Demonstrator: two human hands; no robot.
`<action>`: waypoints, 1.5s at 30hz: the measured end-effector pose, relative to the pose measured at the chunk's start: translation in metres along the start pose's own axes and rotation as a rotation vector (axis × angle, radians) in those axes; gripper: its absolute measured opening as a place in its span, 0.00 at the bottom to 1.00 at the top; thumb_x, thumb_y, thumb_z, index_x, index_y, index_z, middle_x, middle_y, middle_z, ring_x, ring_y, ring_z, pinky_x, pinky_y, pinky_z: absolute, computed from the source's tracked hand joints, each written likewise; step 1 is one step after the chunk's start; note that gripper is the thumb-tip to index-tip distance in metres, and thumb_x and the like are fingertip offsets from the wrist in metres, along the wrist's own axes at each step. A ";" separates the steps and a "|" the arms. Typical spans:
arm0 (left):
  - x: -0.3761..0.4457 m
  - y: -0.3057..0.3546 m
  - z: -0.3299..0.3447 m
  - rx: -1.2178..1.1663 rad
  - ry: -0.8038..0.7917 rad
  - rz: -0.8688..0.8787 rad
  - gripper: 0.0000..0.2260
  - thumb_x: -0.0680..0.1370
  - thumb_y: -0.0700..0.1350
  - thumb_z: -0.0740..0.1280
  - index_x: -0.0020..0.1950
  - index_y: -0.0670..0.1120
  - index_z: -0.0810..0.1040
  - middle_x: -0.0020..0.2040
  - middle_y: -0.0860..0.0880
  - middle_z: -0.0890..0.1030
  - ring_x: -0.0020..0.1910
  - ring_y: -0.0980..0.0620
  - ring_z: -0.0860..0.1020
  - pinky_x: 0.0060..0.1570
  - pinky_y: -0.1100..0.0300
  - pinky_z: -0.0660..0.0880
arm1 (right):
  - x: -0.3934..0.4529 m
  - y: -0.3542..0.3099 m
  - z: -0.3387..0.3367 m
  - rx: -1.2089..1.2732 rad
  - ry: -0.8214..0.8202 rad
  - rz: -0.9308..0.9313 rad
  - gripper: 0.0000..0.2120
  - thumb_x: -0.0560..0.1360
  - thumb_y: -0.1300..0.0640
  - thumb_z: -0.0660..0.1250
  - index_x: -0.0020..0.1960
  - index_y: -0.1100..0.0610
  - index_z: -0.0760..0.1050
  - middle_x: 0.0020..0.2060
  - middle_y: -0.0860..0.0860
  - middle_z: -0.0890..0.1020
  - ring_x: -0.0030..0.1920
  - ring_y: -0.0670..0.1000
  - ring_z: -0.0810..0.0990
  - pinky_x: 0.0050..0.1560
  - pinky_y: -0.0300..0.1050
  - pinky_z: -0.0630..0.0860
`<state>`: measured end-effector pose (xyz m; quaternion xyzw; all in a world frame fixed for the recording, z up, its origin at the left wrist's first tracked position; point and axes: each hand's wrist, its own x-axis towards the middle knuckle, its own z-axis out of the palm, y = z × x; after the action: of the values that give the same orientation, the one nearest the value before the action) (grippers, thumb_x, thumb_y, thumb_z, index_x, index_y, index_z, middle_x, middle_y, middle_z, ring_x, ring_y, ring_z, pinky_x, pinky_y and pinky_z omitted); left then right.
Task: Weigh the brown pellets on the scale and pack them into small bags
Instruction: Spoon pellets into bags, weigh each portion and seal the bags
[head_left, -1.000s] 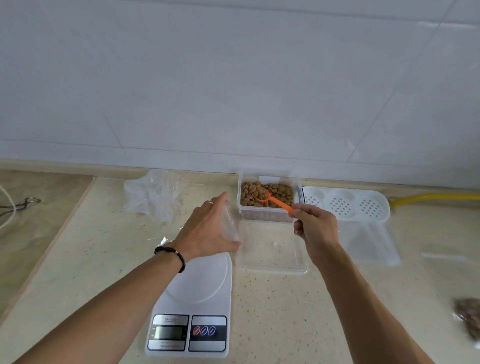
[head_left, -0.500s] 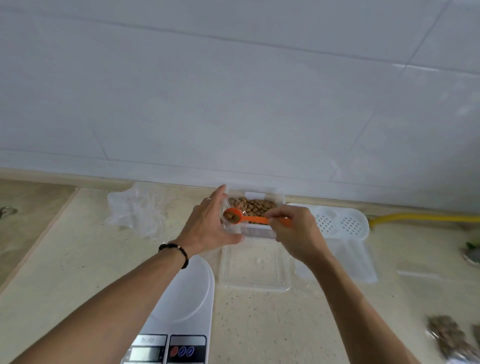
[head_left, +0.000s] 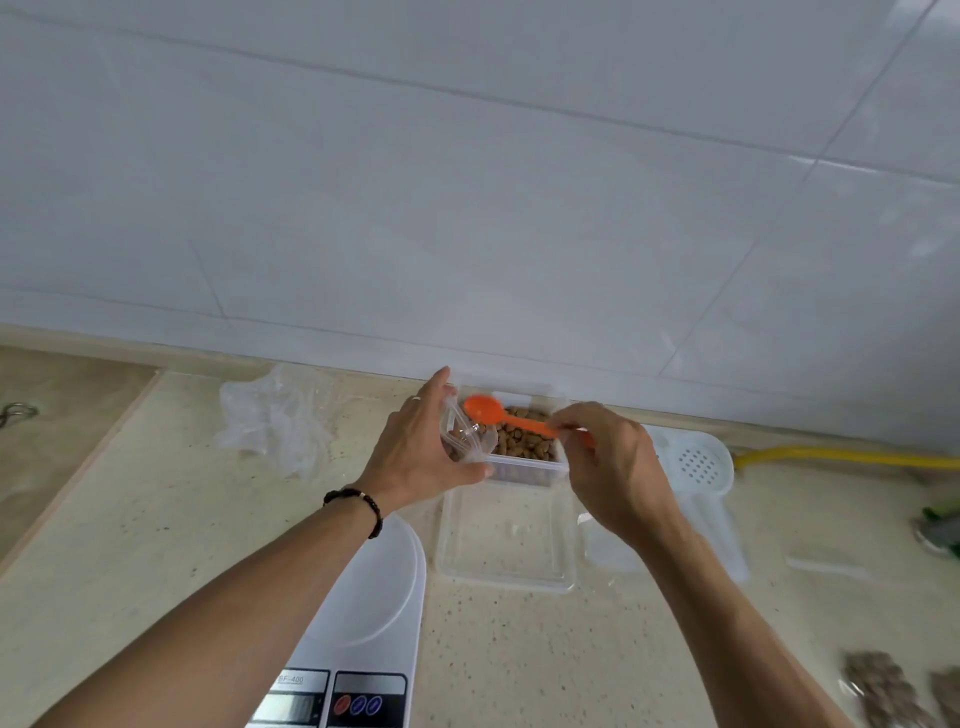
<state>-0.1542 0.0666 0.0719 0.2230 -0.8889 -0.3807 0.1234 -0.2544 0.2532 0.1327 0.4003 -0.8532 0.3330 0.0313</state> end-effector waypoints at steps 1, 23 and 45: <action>0.000 0.000 0.000 -0.005 0.016 0.002 0.55 0.62 0.58 0.80 0.79 0.51 0.48 0.71 0.53 0.68 0.68 0.51 0.67 0.68 0.51 0.64 | 0.000 0.000 -0.001 0.067 0.045 0.078 0.12 0.75 0.68 0.61 0.44 0.57 0.80 0.39 0.48 0.81 0.36 0.47 0.78 0.35 0.34 0.71; -0.036 -0.024 -0.022 -0.010 -0.028 -0.039 0.62 0.56 0.70 0.74 0.76 0.57 0.38 0.73 0.53 0.56 0.68 0.48 0.64 0.64 0.50 0.71 | 0.016 -0.078 0.058 0.496 0.041 0.427 0.16 0.69 0.65 0.71 0.35 0.44 0.76 0.35 0.57 0.83 0.39 0.60 0.82 0.44 0.54 0.82; -0.018 -0.034 -0.018 -0.021 0.046 0.065 0.39 0.64 0.55 0.77 0.70 0.56 0.61 0.52 0.55 0.67 0.50 0.61 0.68 0.44 0.71 0.66 | 0.015 0.037 0.060 0.053 -0.049 0.561 0.13 0.75 0.68 0.60 0.49 0.60 0.83 0.40 0.54 0.83 0.34 0.52 0.79 0.36 0.42 0.76</action>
<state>-0.1213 0.0433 0.0580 0.2013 -0.8885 -0.3806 0.1585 -0.2779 0.2240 0.0708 0.1573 -0.9221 0.3409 -0.0933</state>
